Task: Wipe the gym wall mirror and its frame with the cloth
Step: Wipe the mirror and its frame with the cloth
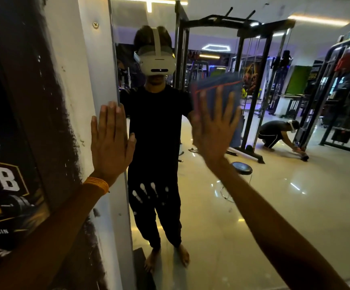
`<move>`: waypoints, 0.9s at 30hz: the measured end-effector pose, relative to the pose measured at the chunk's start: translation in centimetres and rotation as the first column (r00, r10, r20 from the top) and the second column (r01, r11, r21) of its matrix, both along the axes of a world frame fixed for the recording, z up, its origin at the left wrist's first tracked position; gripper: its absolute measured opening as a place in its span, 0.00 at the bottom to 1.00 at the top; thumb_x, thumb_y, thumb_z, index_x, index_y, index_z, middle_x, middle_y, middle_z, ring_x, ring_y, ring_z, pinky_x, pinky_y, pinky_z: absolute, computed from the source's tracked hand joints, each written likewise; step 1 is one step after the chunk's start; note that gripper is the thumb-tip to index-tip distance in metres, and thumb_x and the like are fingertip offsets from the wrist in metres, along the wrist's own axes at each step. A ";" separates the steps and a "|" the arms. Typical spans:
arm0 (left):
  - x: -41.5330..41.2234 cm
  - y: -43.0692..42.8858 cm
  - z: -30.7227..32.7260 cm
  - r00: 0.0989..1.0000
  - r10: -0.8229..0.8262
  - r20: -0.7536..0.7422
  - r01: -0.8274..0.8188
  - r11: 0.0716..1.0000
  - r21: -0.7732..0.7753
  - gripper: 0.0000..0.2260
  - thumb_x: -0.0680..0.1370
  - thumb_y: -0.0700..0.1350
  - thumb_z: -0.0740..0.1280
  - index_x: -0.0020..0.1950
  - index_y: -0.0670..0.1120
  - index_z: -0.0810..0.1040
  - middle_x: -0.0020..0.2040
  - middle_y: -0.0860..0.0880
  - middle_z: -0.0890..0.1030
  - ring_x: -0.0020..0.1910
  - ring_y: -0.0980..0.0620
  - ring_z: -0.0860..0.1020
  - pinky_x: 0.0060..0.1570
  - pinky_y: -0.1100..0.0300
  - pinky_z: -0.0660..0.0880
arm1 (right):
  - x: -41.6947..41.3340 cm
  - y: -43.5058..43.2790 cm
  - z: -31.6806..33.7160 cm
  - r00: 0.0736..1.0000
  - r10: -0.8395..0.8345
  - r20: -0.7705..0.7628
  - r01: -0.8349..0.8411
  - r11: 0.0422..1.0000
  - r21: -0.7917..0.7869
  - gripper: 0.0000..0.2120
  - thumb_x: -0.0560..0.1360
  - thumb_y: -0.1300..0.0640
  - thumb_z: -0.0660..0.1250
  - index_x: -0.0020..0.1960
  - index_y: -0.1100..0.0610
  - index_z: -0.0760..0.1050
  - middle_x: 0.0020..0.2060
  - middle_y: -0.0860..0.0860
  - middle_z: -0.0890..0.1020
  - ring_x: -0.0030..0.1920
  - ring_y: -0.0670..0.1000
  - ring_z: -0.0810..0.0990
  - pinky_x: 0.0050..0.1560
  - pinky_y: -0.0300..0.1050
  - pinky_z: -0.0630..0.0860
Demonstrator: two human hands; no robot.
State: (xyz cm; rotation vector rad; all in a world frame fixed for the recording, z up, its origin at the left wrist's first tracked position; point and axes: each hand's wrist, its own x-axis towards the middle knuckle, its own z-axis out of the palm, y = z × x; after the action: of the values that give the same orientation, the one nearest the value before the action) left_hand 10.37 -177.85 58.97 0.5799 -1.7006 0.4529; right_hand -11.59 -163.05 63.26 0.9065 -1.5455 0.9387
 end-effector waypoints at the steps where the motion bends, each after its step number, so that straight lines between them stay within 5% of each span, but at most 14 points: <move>1: 0.0 -0.1 0.0 1.000 0.004 0.006 -0.004 1.000 -0.006 0.31 0.85 0.55 0.52 0.83 0.38 0.53 0.83 0.37 0.55 0.84 0.48 0.42 0.82 0.44 0.44 | 1.5 -0.7 -2.6 0.996 0.024 -0.092 -0.014 0.994 0.105 0.26 0.86 0.45 0.55 0.82 0.47 0.58 0.82 0.55 0.57 0.82 0.62 0.51 0.81 0.64 0.42; 4: 0.4 -0.2 -0.1 1.000 -0.021 0.019 0.021 1.000 -0.022 0.30 0.86 0.54 0.51 0.83 0.38 0.52 0.83 0.37 0.55 0.84 0.48 0.42 0.82 0.46 0.44 | 3.3 -1.1 -9.8 0.922 0.153 -0.356 0.010 0.909 0.416 0.28 0.85 0.43 0.59 0.82 0.45 0.56 0.82 0.52 0.57 0.83 0.58 0.48 0.81 0.63 0.43; 8: 0.6 -0.3 -0.5 0.997 -0.072 0.013 0.072 0.997 -0.032 0.29 0.85 0.50 0.53 0.83 0.39 0.52 0.83 0.38 0.55 0.84 0.48 0.43 0.82 0.45 0.44 | -0.8 0.4 -4.6 0.865 0.232 -0.446 -0.026 0.907 0.421 0.26 0.86 0.43 0.55 0.82 0.46 0.56 0.84 0.50 0.51 0.84 0.57 0.47 0.80 0.64 0.49; 13: 0.3 -0.1 -0.7 0.997 -0.072 -0.018 0.072 0.997 -0.018 0.29 0.84 0.50 0.54 0.82 0.37 0.54 0.82 0.37 0.57 0.84 0.49 0.44 0.82 0.44 0.46 | -1.5 0.9 -0.2 1.000 0.015 0.025 -0.014 1.000 -0.020 0.27 0.84 0.42 0.55 0.80 0.50 0.66 0.81 0.58 0.63 0.82 0.63 0.54 0.81 0.63 0.46; 18: 0.5 0.9 -3.8 1.000 -0.010 0.026 0.010 0.999 0.030 0.30 0.84 0.51 0.56 0.82 0.35 0.56 0.82 0.35 0.57 0.84 0.47 0.44 0.82 0.44 0.45 | 1.4 1.0 -15.0 0.893 0.216 -0.395 0.002 0.877 0.481 0.34 0.81 0.45 0.66 0.82 0.46 0.56 0.83 0.51 0.51 0.84 0.58 0.44 0.81 0.63 0.42; 20: 1.0 1.1 -6.0 0.998 -0.036 0.047 0.033 0.997 0.063 0.30 0.84 0.51 0.57 0.81 0.35 0.57 0.82 0.35 0.57 0.84 0.46 0.45 0.82 0.45 0.45 | -0.7 2.1 -15.2 0.859 0.279 -0.429 -0.025 0.860 0.509 0.35 0.83 0.43 0.63 0.84 0.45 0.51 0.84 0.49 0.47 0.84 0.56 0.47 0.81 0.63 0.44; 23: 1.4 1.3 -8.6 0.997 -0.055 0.053 0.049 0.993 0.105 0.31 0.84 0.51 0.57 0.81 0.35 0.56 0.82 0.35 0.57 0.84 0.46 0.46 0.82 0.47 0.44 | -5.3 4.2 -9.4 0.937 0.149 -0.316 -0.058 0.958 0.281 0.29 0.85 0.41 0.53 0.83 0.45 0.50 0.84 0.50 0.48 0.83 0.57 0.47 0.80 0.65 0.45; 27: 0.3 2.0 -11.2 0.999 -0.034 -0.008 0.035 0.987 0.159 0.31 0.84 0.52 0.57 0.81 0.35 0.55 0.81 0.33 0.59 0.84 0.44 0.48 0.82 0.45 0.46 | -6.3 4.2 -7.0 0.997 0.018 0.069 -0.012 0.996 -0.084 0.27 0.85 0.41 0.52 0.81 0.50 0.58 0.81 0.56 0.60 0.82 0.62 0.53 0.80 0.66 0.48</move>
State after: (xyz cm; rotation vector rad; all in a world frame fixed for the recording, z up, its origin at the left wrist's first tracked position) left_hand 10.63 -175.81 47.74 0.6649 -1.7490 0.2921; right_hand -17.91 -158.82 56.28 0.8350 -1.5485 1.0480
